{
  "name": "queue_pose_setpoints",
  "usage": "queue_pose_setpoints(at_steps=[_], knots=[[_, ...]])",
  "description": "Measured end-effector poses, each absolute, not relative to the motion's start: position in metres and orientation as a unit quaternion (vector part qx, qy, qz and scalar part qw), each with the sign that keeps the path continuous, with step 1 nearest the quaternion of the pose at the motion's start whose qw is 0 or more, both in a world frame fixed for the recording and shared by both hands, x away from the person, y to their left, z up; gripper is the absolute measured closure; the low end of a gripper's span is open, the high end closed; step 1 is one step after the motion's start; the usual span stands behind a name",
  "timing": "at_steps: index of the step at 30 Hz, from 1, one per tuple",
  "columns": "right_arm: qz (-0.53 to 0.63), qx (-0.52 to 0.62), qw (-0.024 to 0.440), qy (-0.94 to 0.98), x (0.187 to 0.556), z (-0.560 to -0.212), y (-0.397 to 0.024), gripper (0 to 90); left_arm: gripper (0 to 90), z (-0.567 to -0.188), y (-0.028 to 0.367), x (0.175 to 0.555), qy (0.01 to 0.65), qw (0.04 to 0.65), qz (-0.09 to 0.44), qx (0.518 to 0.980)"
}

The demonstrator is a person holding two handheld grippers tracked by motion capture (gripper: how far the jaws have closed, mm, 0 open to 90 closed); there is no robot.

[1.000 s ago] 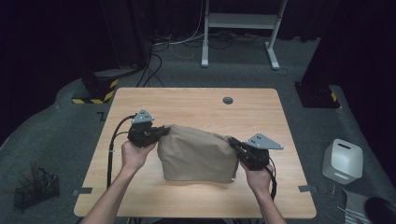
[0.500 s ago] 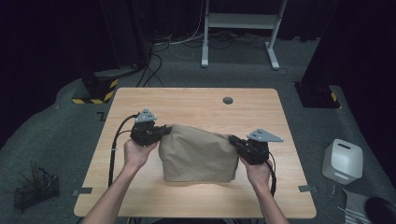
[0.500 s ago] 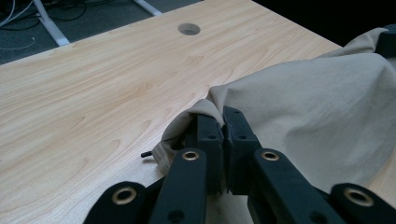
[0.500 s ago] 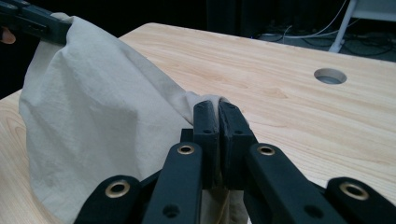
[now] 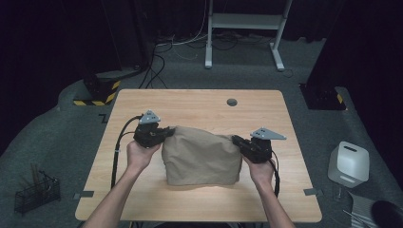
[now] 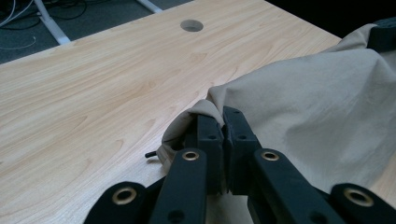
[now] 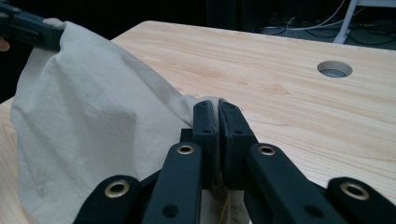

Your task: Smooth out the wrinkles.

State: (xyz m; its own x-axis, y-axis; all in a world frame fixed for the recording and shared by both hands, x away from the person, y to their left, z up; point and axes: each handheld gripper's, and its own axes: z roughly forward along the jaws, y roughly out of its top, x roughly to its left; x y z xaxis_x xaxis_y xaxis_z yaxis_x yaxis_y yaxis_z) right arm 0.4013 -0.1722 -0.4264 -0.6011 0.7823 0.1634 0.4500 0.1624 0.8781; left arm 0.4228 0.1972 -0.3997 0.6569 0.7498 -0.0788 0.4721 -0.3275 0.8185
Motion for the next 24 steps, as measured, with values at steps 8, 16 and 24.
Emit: queue_pose_setpoints(at_steps=[8, 16, 24], knots=[[0.498, 0.421, 0.162, 0.74, 0.411, -0.43, -0.171, 87.0, 86.8, -0.407, 0.198, 0.431, 0.386, 0.423, 0.166, 0.803], [0.472, 0.419, 0.192, 0.751, 0.419, -0.434, -0.164, 87.3, 86.8, -0.414, 0.195, 0.438, 0.394, 0.419, 0.173, 0.799], [0.458, 0.422, 0.202, 0.756, 0.429, -0.439, -0.158, 87.4, 86.8, -0.422, 0.195, 0.446, 0.404, 0.41, 0.181, 0.797]])
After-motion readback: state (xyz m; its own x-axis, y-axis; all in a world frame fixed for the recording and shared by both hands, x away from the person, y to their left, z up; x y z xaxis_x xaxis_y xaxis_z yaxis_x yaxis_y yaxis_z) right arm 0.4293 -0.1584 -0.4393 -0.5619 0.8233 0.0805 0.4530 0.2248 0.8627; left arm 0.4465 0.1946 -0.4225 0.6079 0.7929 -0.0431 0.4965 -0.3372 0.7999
